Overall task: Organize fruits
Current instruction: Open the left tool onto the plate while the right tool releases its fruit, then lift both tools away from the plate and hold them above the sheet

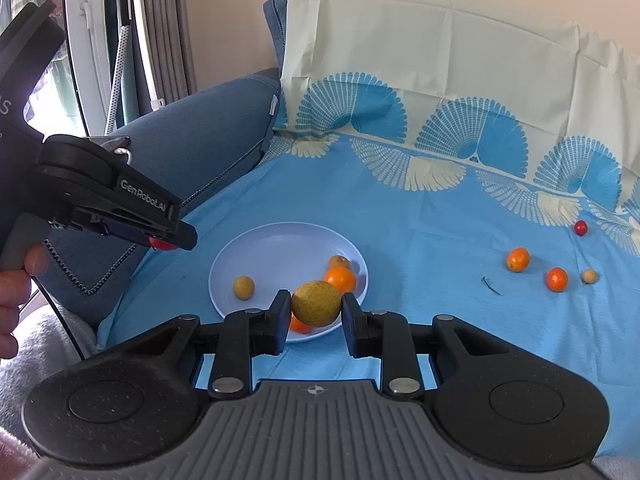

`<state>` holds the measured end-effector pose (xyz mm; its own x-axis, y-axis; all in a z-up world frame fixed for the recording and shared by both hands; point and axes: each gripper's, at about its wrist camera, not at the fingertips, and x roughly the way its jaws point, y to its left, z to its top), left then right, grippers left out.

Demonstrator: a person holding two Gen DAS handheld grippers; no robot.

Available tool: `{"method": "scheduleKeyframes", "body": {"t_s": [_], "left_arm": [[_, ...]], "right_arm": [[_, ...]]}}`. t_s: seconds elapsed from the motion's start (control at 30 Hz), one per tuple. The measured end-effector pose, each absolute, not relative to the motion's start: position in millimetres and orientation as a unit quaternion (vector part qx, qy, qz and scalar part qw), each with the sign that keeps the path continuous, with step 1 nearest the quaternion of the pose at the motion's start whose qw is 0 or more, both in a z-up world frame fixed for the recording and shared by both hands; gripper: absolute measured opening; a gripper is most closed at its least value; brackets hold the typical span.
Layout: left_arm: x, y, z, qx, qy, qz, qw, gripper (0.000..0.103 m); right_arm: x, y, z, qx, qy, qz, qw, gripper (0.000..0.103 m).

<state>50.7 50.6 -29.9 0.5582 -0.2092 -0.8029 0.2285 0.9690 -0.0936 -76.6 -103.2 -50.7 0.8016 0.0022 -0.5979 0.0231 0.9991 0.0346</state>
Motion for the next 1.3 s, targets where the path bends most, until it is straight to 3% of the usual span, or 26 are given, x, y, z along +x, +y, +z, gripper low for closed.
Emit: {"method": "scheduleKeyframes", "body": {"t_s": [0.67,0.7,0.73,0.77,0.8,0.83,0.87,0.97,1.3], "left_arm": [[128.7,16.2,-98.3,0.064,0.486,-0.093,0.867,0.043],[131.6,15.6,-99.6,0.064,0.487,-0.093,0.866,0.045],[133.9,15.5,-99.7,0.063,0.487,-0.098,0.865,0.059],[135.4,15.8,-98.3,0.061,0.486,-0.101,0.866,0.084],[135.0,16.7,-95.6,0.058,0.480,-0.102,0.869,0.095],[132.4,18.7,-91.5,0.053,0.469,-0.104,0.876,0.102],[127.9,21.1,-86.7,0.050,0.455,-0.105,0.883,0.103],[112.3,24.3,-76.6,0.072,0.448,-0.107,0.885,0.103],[17.8,69.0,-52.8,0.054,0.469,-0.054,0.880,0.103]], "right_arm": [[36.3,-95.1,-115.9,-0.019,0.373,0.014,0.928,0.029],[39.4,-94.7,-117.0,-0.021,0.373,0.015,0.927,0.029],[43.2,-94.4,-118.2,-0.022,0.374,0.018,0.927,0.029],[46.2,-94.1,-118.9,-0.024,0.377,0.023,0.926,0.033],[47.3,-94.2,-118.5,-0.024,0.377,0.027,0.926,0.038],[47.1,-94.7,-117.2,-0.024,0.375,0.028,0.926,0.052],[46.1,-95.0,-115.2,-0.023,0.374,0.028,0.927,0.067],[33.9,-96.9,-107.2,-0.020,0.373,0.018,0.928,0.084],[-63.8,-98.5,-68.5,0.061,0.377,-0.014,0.924,0.094]]}}
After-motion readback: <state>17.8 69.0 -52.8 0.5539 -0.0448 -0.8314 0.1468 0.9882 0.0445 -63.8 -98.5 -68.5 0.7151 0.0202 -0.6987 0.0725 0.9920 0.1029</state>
